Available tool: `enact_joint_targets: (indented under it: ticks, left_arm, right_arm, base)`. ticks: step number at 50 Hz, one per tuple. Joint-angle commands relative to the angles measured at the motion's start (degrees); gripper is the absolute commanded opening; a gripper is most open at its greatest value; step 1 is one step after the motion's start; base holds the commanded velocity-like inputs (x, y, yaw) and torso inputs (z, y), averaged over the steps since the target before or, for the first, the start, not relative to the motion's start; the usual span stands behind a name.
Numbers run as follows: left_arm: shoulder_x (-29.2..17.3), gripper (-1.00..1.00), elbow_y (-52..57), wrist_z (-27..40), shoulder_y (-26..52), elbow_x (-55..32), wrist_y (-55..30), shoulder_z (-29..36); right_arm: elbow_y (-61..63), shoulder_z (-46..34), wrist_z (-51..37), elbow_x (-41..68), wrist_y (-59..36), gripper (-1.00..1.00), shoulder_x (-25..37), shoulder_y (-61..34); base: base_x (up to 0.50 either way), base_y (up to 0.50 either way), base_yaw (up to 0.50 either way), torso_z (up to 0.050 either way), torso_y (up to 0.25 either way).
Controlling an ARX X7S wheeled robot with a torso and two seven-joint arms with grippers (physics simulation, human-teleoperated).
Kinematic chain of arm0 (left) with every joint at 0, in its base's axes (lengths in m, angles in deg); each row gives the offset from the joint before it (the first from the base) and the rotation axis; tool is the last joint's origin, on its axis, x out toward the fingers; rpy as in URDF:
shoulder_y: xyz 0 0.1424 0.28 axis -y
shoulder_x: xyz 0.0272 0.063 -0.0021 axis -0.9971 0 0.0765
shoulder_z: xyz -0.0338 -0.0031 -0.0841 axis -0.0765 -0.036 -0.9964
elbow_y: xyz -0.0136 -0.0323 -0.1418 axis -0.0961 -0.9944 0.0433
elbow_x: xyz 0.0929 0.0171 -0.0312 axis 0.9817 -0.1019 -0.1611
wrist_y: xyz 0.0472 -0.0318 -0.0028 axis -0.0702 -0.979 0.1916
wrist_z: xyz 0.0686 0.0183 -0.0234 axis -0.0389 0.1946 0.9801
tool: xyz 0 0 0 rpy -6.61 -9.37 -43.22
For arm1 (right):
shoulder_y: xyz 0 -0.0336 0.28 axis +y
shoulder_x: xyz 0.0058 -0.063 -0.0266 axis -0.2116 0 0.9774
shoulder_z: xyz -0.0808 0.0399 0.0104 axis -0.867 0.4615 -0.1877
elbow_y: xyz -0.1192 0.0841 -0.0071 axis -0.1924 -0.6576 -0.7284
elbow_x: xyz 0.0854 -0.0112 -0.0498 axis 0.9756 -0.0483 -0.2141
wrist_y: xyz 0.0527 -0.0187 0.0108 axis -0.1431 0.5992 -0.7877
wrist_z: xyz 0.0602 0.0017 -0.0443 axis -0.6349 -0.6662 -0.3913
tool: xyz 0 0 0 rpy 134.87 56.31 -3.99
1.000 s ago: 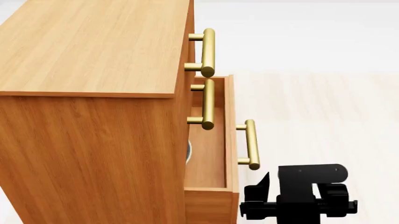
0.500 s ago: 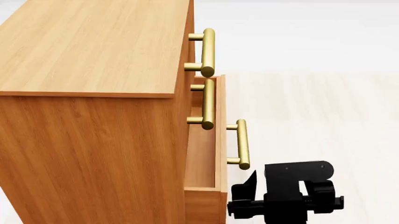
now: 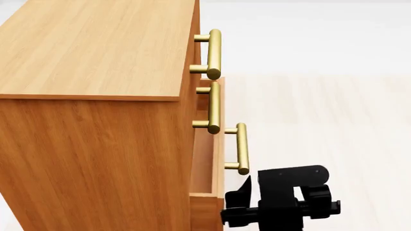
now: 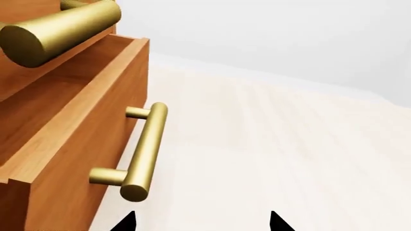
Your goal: Put the bowl in the bottom drawer of the cabinet and close it.
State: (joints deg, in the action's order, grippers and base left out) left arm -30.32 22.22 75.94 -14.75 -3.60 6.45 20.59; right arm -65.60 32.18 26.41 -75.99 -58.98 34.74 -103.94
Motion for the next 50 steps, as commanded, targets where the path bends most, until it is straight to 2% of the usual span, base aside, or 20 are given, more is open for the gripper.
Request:
enact_joint_targets:
  ticks: [1, 18, 31, 50]
  left_arm:
    - [0.08, 1.0, -0.26, 0.09, -0.05, -0.06, 0.58, -0.04]
    - [0.07, 1.0, 0.23, 0.52, -0.37, -0.48, 1.37, -0.38]
    - [-0.02, 1.0, -0.01, -0.82, -1.14, -4.06, 6.14, -1.06]
    - [0.0, 1.0, -0.38, -1.06, -0.83, -4.38, 6.14, -0.74]
  right_arm:
    - [0.53, -1.42, 0.39, 1.5, -0.1, 1.0, -0.43, 0.29]
    - [-1.74, -3.01, -0.17, 1.86, 0.96, 1.0, -0.89, -1.28]
    - [-1.58, -4.36, -0.48, 2.19, 0.97, 1.0, -1.12, -1.54]
    - [-3.22, -6.42, -1.11, 2.7, 1.58, 1.0, -1.57, -2.57]
  base:
    - [0.0, 0.0, 0.0, 0.0, 0.0]
    - [0.0, 0.0, 0.0, 0.0, 0.0]
    - [0.0, 0.0, 0.0, 0.0, 0.0]
    - [0.0, 0.0, 0.0, 0.0, 0.0]
